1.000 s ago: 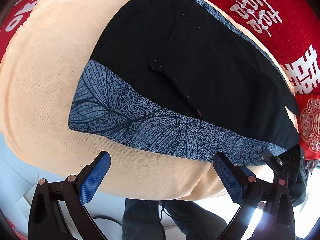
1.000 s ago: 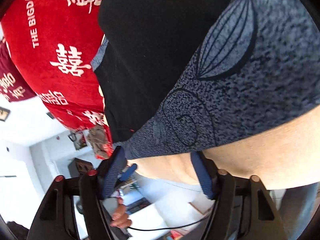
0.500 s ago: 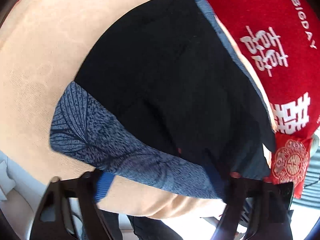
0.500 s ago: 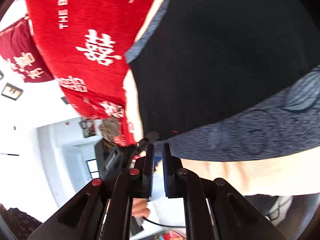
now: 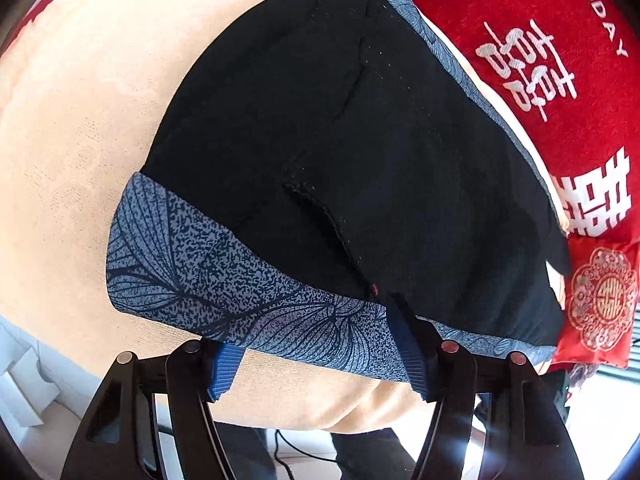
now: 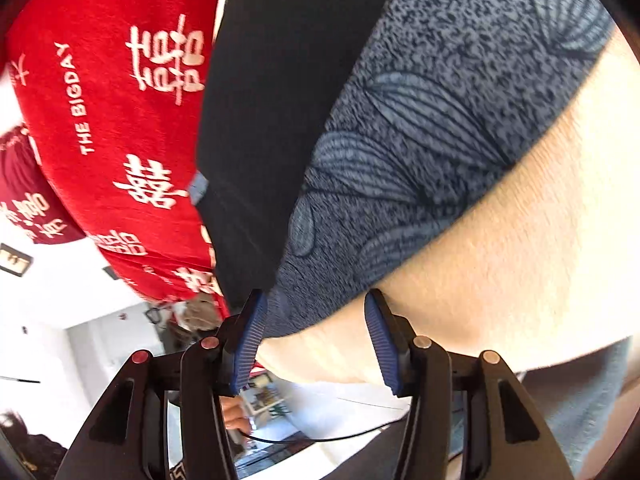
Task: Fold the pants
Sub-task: 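Grasp the patterned cuff edge with the right gripper while the left gripper grasps the other cuff, then lift both cuffs and fold them over toward the waistband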
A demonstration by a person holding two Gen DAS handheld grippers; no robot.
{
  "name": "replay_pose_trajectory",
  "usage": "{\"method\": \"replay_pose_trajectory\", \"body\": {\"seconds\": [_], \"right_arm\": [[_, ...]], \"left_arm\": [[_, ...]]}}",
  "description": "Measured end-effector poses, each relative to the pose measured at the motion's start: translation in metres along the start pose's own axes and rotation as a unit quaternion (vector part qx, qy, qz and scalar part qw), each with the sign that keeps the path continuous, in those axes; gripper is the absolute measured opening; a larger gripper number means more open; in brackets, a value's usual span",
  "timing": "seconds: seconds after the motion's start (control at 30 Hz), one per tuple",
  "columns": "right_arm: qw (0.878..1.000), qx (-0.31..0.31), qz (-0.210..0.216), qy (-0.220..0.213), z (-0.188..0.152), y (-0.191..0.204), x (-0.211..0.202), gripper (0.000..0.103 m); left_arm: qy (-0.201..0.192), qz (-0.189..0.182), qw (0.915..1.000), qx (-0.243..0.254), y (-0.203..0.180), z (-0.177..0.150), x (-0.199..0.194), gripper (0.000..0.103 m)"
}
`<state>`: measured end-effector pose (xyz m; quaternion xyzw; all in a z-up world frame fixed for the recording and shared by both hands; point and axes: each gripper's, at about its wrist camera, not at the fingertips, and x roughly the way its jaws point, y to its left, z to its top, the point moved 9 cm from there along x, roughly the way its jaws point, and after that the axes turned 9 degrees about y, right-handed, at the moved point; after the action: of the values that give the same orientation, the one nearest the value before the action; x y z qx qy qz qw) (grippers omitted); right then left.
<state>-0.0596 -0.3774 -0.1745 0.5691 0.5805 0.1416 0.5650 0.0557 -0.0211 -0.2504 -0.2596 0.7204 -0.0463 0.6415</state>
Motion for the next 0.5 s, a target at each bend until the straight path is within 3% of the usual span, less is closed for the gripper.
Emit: {"method": "replay_pose_trajectory", "body": {"seconds": [0.07, 0.1, 0.13, 0.17, 0.2, 0.3, 0.5], "right_arm": [[0.999, 0.016, 0.030, -0.005, 0.005, 0.002, 0.002, 0.054], [0.999, 0.025, 0.042, -0.005, 0.008, 0.004, 0.006, 0.044], [0.999, 0.031, 0.042, -0.003, 0.009, 0.007, 0.010, 0.033], [0.999, 0.037, 0.036, 0.001, 0.012, 0.011, 0.014, 0.005], [0.999, 0.042, 0.032, 0.004, 0.014, 0.014, 0.016, 0.006], [0.999, 0.022, 0.018, 0.018, 0.020, 0.033, 0.009, 0.006], [0.997, -0.061, 0.008, 0.055, 0.042, 0.113, -0.010, 0.006]], "left_arm": [[-0.002, 0.004, 1.0000, -0.005, -0.001, 0.001, 0.000, 0.068], [-0.004, 0.005, 0.9999, -0.013, 0.000, 0.001, -0.001, 0.067], [-0.009, 0.000, 0.9997, -0.025, 0.001, 0.001, -0.002, 0.058], [-0.016, -0.006, 0.9993, -0.035, 0.003, 0.002, -0.004, 0.032], [-0.014, -0.024, 0.9988, -0.040, 0.004, 0.003, -0.004, 0.026], [-0.025, -0.048, 0.9963, -0.067, 0.007, 0.002, -0.015, 0.026], [-0.075, -0.065, 0.9937, -0.051, -0.023, 0.013, -0.075, 0.026]]}}
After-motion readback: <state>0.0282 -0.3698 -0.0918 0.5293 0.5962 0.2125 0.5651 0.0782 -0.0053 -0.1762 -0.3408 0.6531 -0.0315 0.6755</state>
